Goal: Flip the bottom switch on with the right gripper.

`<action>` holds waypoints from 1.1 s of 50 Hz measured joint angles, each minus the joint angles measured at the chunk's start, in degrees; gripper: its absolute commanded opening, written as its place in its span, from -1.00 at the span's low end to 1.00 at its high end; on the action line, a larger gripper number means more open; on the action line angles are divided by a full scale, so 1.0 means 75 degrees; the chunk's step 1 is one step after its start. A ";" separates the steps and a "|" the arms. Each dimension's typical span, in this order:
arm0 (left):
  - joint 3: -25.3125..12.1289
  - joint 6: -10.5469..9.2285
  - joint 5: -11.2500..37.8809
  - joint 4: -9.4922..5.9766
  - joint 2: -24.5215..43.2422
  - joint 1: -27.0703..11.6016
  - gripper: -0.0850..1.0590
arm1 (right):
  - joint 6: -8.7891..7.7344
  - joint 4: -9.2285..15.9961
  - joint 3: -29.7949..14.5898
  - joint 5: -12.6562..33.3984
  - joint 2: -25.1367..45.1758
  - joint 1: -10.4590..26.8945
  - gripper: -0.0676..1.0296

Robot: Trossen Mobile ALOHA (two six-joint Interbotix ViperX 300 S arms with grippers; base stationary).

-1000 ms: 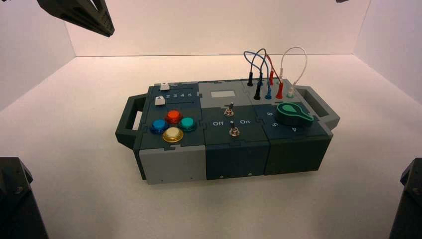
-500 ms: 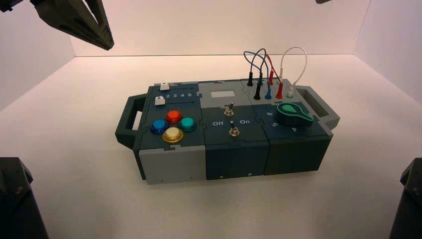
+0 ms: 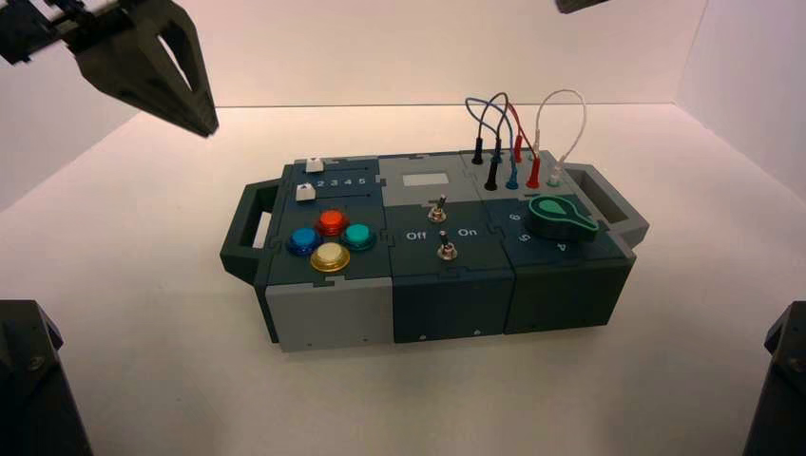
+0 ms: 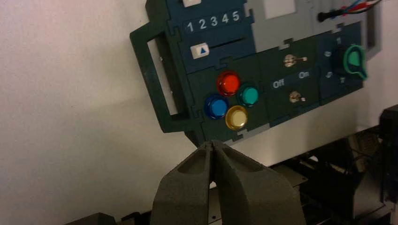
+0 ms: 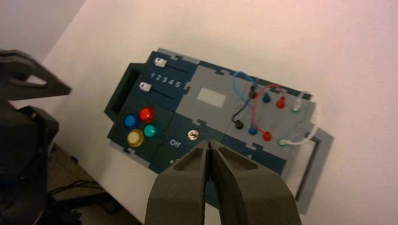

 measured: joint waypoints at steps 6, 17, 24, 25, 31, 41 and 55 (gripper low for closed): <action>0.0000 0.0000 -0.0211 0.0000 0.0527 -0.0012 -0.91 | 0.0012 0.0117 0.0012 -0.0141 0.0152 0.0211 -0.92; -0.0059 0.0012 -0.0656 0.0047 0.1430 -0.0012 -0.91 | 0.0000 0.0246 0.0000 -0.0258 0.0422 0.0586 -0.92; -0.0234 0.0047 -0.0844 0.0129 0.2133 -0.0012 -0.91 | 0.0012 0.0398 0.0012 -0.0316 0.0656 0.0891 -0.92; -0.0281 0.0047 -0.0867 0.0129 0.2250 -0.0012 -0.91 | 0.0012 0.0410 0.0012 -0.0328 0.0691 0.0926 -0.92; -0.0527 0.0047 -0.0961 0.0141 0.2895 -0.0012 -0.91 | 0.0000 0.0562 0.0000 -0.0398 0.0961 0.1195 -0.92; -0.0738 0.0047 -0.1078 0.0270 0.3480 0.0000 -0.91 | 0.0012 0.0715 0.0012 -0.0609 0.1242 0.1453 -0.92; -0.0867 0.0047 -0.1160 0.0539 0.4137 0.0059 -0.91 | 0.0012 0.0820 0.0012 -0.0844 0.1348 0.1711 -0.92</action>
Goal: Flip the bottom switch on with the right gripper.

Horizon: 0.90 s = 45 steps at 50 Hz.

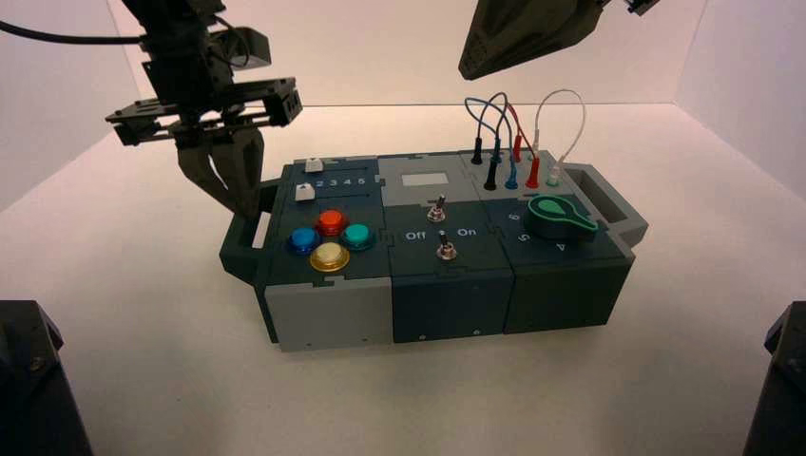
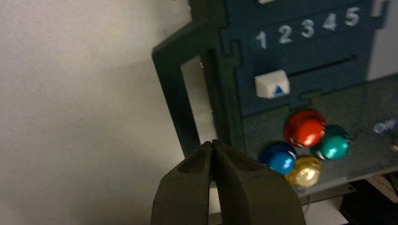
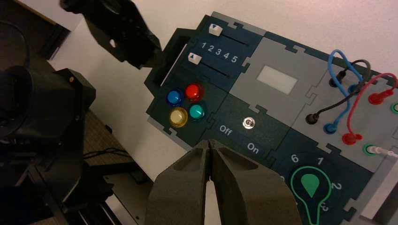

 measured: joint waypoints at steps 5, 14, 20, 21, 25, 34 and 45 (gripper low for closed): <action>-0.0094 0.0000 0.0000 0.0000 0.0105 0.0023 -0.91 | 0.0000 0.0059 0.0000 0.0000 0.0000 0.0000 -0.92; -0.0363 0.0023 0.0000 0.0047 0.0270 0.0023 -0.91 | 0.0000 0.0281 0.0035 0.0000 0.0023 0.0059 -0.92; -0.0551 0.0070 0.0023 0.0059 0.0469 0.0023 -0.91 | 0.0000 0.0410 0.0035 -0.0012 0.0117 0.0152 -0.92; -0.0586 0.0082 0.0023 0.0070 0.0504 0.0023 -0.91 | 0.0000 0.0434 0.0035 -0.0012 0.0152 0.0187 -0.92; -0.0668 0.0094 0.0094 0.0082 0.0715 0.0023 -0.91 | 0.0000 0.0504 0.0059 -0.0023 0.0223 0.0258 -0.92; -0.0738 0.0141 0.0152 0.0082 0.1102 0.0070 -0.91 | 0.0000 0.0621 0.0188 -0.0164 0.0316 0.0387 -0.92; -0.0855 0.0176 0.0141 0.0070 0.1336 0.0070 -0.91 | 0.0012 0.0715 0.0281 -0.0223 0.0340 0.0398 -0.92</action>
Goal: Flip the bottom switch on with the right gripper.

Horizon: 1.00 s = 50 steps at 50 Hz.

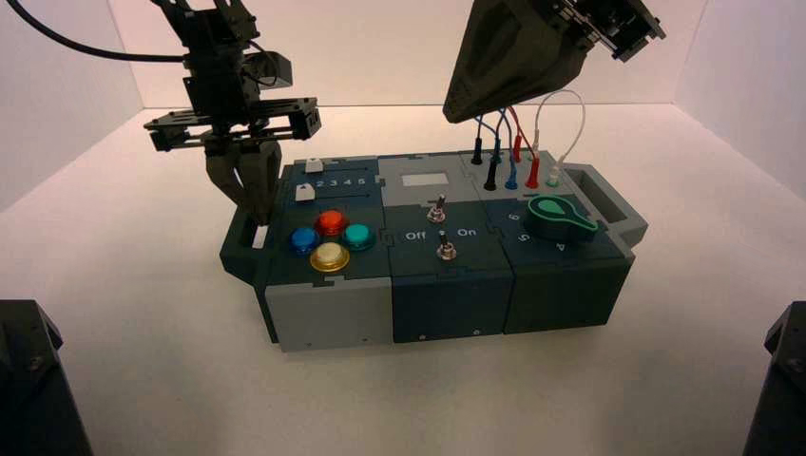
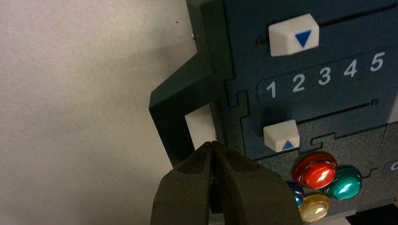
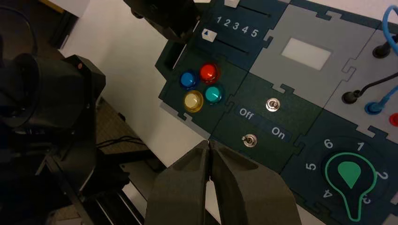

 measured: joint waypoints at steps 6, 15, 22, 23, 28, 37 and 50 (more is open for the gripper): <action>-0.0070 -0.0012 0.0000 0.0000 0.0105 0.0000 -0.91 | -0.0012 0.0059 0.0012 0.0000 0.0000 0.0012 -0.92; -0.0199 0.0012 0.0012 0.0000 0.0258 0.0035 -0.91 | 0.0000 0.0293 0.0012 0.0000 0.0023 0.0129 -0.92; -0.0211 0.0035 0.0000 0.0000 0.0281 0.0035 -0.91 | 0.0000 0.0492 0.0012 0.0000 0.0164 0.0270 -0.92; -0.0211 0.0035 0.0000 0.0000 0.0281 0.0035 -0.91 | 0.0000 0.0539 0.0000 0.0000 0.0234 0.0316 -0.92; -0.0211 0.0047 -0.0012 0.0000 0.0293 0.0035 -0.91 | 0.0000 0.0609 0.0012 0.0000 0.0551 0.0398 -0.92; -0.0223 0.0070 -0.0035 0.0000 0.0340 0.0035 -0.91 | -0.0012 0.0621 0.0000 -0.0047 0.1195 0.0434 -0.92; -0.0234 0.0094 -0.0094 0.0000 0.0387 0.0035 -0.91 | -0.0012 0.0633 -0.0094 -0.0270 0.2004 0.0516 -0.92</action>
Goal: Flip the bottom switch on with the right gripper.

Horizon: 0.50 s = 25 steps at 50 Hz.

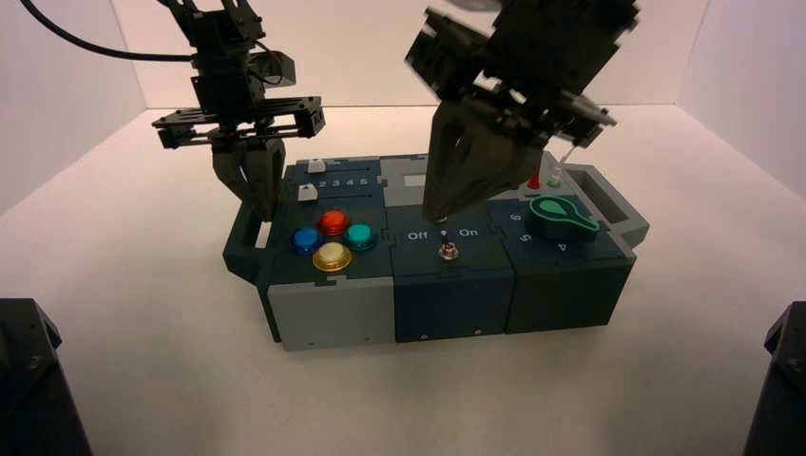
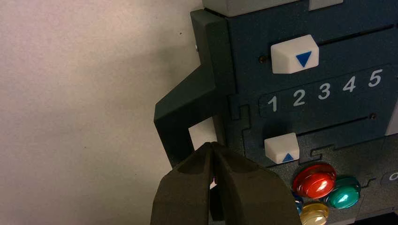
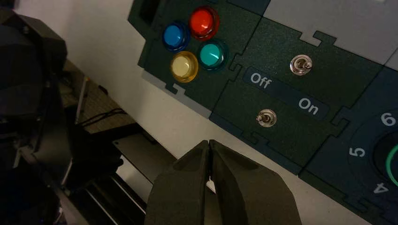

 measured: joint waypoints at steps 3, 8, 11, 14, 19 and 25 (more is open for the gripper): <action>0.0000 0.0000 0.0000 0.0000 0.0023 0.0000 -0.91 | 0.0000 0.0012 -0.0070 -0.0012 0.0176 0.0000 -0.92; -0.0012 0.0000 0.0000 0.0000 0.0023 0.0000 -0.91 | 0.0012 0.0070 -0.0164 -0.0023 0.0375 0.0000 -0.92; -0.0012 0.0000 0.0000 0.0000 0.0035 0.0000 -0.91 | 0.0012 0.0176 -0.0246 -0.0035 0.0527 0.0000 -0.92; -0.0012 0.0000 -0.0012 0.0000 0.0035 0.0000 -0.91 | 0.0012 0.0270 -0.0305 -0.0035 0.0656 0.0012 -0.92; 0.0000 0.0000 -0.0035 0.0000 0.0035 0.0000 -0.91 | 0.0023 0.0410 -0.0375 -0.0047 0.0797 0.0012 -0.92; 0.0000 0.0000 -0.0082 0.0000 0.0035 0.0000 -0.91 | 0.0117 0.0539 -0.0434 -0.0129 0.1031 0.0012 -0.92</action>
